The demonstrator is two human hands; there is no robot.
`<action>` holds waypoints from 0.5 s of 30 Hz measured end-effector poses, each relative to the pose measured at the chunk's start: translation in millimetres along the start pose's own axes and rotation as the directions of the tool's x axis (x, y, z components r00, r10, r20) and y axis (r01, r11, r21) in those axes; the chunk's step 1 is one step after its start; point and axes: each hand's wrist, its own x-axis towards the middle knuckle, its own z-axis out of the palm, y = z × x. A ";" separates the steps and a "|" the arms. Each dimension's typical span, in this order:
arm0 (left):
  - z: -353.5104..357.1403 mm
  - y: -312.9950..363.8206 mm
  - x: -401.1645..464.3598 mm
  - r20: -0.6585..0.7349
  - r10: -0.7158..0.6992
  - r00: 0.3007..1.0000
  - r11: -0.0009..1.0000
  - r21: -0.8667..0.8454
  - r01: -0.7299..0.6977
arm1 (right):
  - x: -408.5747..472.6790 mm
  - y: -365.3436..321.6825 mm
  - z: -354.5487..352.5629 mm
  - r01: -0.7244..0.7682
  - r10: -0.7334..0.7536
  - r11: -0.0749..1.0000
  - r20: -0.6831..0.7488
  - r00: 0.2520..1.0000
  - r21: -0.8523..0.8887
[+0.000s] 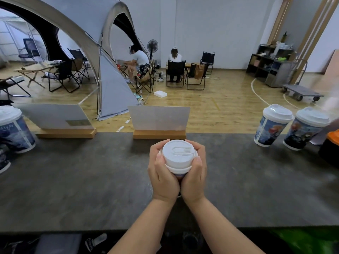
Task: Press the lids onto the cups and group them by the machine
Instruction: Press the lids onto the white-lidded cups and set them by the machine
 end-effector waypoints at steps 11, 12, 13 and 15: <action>-5.0 2.2 0.7 0.079 0.023 0.997 0.997 0.071 -0.028 | 3.1 -5.4 -4.2 -0.239 0.238 0.970 0.034 0.971 0.041; -5.3 3.8 0.7 0.083 0.015 0.996 0.996 0.083 -0.022 | 6.7 -8.9 -5.7 -0.343 0.340 0.937 0.059 0.939 0.067; -5.3 4.7 0.9 0.079 0.003 0.997 0.996 0.087 -0.010 | 11.1 -12.9 -7.4 -0.448 0.440 0.890 0.094 0.893 0.084; -5.2 5.6 0.9 0.074 -0.018 0.997 0.997 0.074 0.013 | 19.0 -21.3 -8.9 -0.558 0.542 0.825 0.154 0.826 0.087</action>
